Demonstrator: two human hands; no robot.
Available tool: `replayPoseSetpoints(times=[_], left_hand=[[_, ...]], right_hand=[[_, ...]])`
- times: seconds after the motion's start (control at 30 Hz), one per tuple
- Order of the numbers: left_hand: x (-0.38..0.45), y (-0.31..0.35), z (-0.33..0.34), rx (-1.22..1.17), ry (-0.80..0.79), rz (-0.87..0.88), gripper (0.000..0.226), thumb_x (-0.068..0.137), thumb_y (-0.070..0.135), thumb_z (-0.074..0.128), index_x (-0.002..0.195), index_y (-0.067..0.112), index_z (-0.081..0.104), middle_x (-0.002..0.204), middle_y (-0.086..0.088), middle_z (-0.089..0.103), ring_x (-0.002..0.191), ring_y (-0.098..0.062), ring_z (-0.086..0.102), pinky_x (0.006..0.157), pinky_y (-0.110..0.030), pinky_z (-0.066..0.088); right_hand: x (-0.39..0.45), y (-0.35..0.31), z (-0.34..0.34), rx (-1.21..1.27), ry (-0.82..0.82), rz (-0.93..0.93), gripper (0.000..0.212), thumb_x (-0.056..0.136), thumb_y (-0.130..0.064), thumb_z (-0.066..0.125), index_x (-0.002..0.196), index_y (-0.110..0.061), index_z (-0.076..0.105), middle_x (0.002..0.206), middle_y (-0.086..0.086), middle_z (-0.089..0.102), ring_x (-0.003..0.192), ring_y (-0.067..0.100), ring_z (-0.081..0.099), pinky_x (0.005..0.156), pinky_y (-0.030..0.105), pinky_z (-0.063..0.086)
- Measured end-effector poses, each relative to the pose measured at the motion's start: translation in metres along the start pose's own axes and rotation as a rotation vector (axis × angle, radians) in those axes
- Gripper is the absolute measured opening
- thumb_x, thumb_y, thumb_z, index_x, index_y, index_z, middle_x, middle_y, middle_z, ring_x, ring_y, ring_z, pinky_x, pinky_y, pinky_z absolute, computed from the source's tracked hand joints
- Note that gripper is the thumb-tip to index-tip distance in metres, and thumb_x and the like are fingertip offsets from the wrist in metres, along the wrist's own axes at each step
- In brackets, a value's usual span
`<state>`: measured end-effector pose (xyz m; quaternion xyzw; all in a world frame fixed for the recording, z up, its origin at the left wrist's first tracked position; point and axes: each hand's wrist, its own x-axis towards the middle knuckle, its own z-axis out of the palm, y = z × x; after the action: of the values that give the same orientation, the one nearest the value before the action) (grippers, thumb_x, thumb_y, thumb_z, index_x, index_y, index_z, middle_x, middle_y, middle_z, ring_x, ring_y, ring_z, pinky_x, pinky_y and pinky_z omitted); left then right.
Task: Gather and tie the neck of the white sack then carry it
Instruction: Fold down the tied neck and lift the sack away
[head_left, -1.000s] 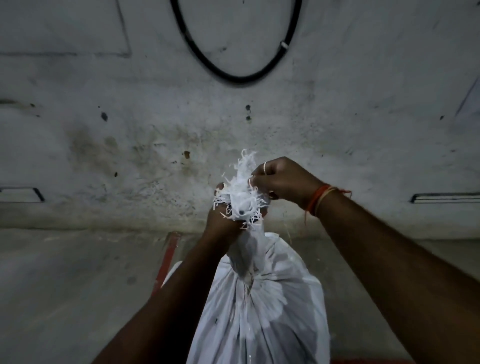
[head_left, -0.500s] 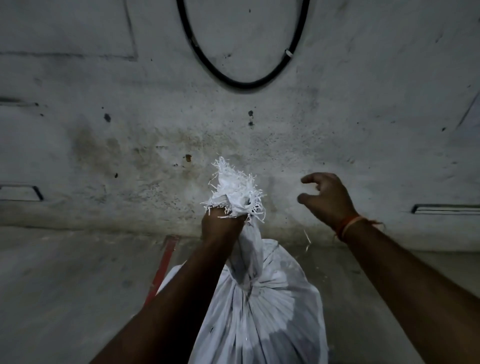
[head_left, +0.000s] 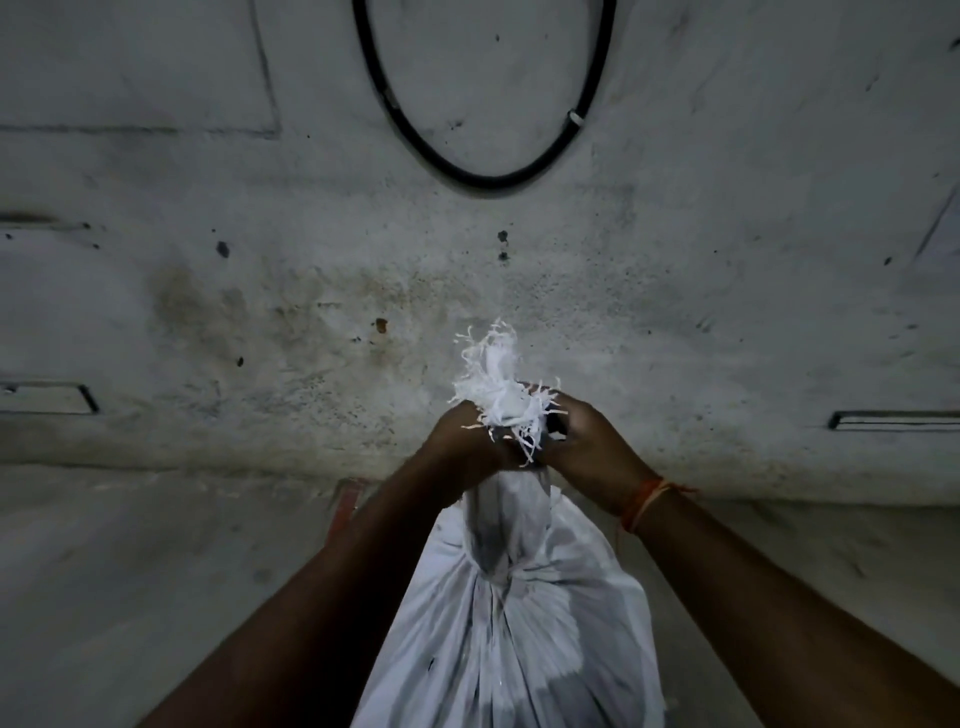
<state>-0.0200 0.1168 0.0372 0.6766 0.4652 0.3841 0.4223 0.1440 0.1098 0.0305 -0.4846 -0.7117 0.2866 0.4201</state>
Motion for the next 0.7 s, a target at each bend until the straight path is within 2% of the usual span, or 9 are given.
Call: replayPoseSetpoints(times=[0.03,0.07,0.13,0.2,0.23,0.33,0.43,0.57,0.7], left_hand=[[-0.002,0.003,0.002,0.100,-0.034,0.027,0.057,0.062,0.013,0.091,0.116,0.014,0.073,0.118,-0.003,0.074,0.110,-0.015,0.069,0.099,-0.037,0.054],[-0.005,0.006,0.004,0.159,-0.048,0.039,0.053,0.066,0.016,0.091,0.115,0.020,0.071,0.116,0.001,0.073,0.108,-0.012,0.068,0.099,-0.035,0.053],[-0.013,0.009,0.008,0.155,-0.013,0.025,0.073,0.069,0.025,0.091,0.132,0.026,0.053,0.125,0.003,0.067,0.115,-0.014,0.063,0.100,-0.032,0.051],[-0.024,0.003,0.012,0.177,0.158,0.071,0.119,0.065,0.039,0.092,0.153,0.027,0.013,0.143,-0.002,0.054,0.127,-0.018,0.056,0.104,-0.035,0.050],[-0.031,-0.001,0.013,0.256,0.255,0.145,0.129,0.062,0.044,0.092,0.155,0.029,0.004,0.148,-0.004,0.046,0.130,-0.019,0.052,0.104,-0.038,0.050],[-0.050,-0.018,0.014,0.454,0.351,0.353,0.121,0.062,0.050,0.089,0.155,0.028,0.015,0.154,-0.007,0.026,0.138,-0.021,0.037,0.104,-0.039,0.047],[-0.048,-0.030,0.012,0.341,0.189,0.271,0.106,0.070,0.055,0.083,0.153,0.042,0.017,0.157,-0.001,0.021,0.140,-0.016,0.033,0.110,-0.039,0.043],[-0.033,-0.029,0.006,0.049,0.067,0.169,0.088,0.078,0.049,0.081,0.148,0.050,0.028,0.145,0.026,0.046,0.136,-0.001,0.046,0.113,-0.041,0.044],[-0.024,-0.027,0.006,-0.102,0.093,0.147,0.044,0.088,0.046,0.069,0.129,0.037,0.056,0.124,0.009,0.069,0.117,-0.014,0.065,0.103,-0.053,0.051]], right_hand=[[0.001,-0.002,-0.001,-0.036,0.044,0.022,0.013,0.087,-0.021,0.068,0.100,-0.024,0.070,0.098,-0.007,0.073,0.091,0.004,0.069,0.081,0.021,0.051],[0.003,-0.006,-0.002,-0.068,0.087,0.039,0.010,0.090,-0.019,0.065,0.084,-0.027,0.066,0.082,-0.009,0.070,0.075,-0.002,0.066,0.070,0.015,0.048],[0.005,-0.009,-0.002,-0.060,0.138,0.066,0.025,0.094,-0.018,0.061,0.071,-0.025,0.060,0.061,-0.005,0.064,0.051,-0.001,0.061,0.052,0.012,0.044],[0.008,-0.010,0.000,-0.005,0.158,0.098,0.021,0.095,-0.026,0.061,0.078,-0.017,0.066,0.063,0.003,0.069,0.053,0.009,0.066,0.051,0.020,0.048],[0.010,-0.007,0.002,-0.010,0.170,0.103,0.021,0.095,-0.031,0.062,0.085,-0.014,0.069,0.073,0.005,0.073,0.065,0.013,0.069,0.058,0.024,0.052],[0.010,0.001,0.009,0.040,0.194,0.139,0.031,0.092,-0.040,0.062,0.103,-0.013,0.070,0.096,0.002,0.076,0.093,0.017,0.070,0.088,0.038,0.056],[0.008,0.003,0.015,0.268,0.183,0.187,0.043,0.089,-0.055,0.056,0.111,-0.021,0.069,0.106,0.000,0.076,0.102,0.016,0.071,0.099,0.047,0.054],[0.011,0.001,0.016,0.503,0.164,0.252,0.041,0.092,-0.054,0.057,0.112,-0.021,0.071,0.110,0.004,0.077,0.108,0.022,0.071,0.103,0.049,0.051],[0.014,0.004,0.013,0.688,0.221,0.281,0.020,0.101,-0.023,0.055,0.108,-0.009,0.067,0.106,0.016,0.075,0.107,0.036,0.070,0.099,0.052,0.054]])
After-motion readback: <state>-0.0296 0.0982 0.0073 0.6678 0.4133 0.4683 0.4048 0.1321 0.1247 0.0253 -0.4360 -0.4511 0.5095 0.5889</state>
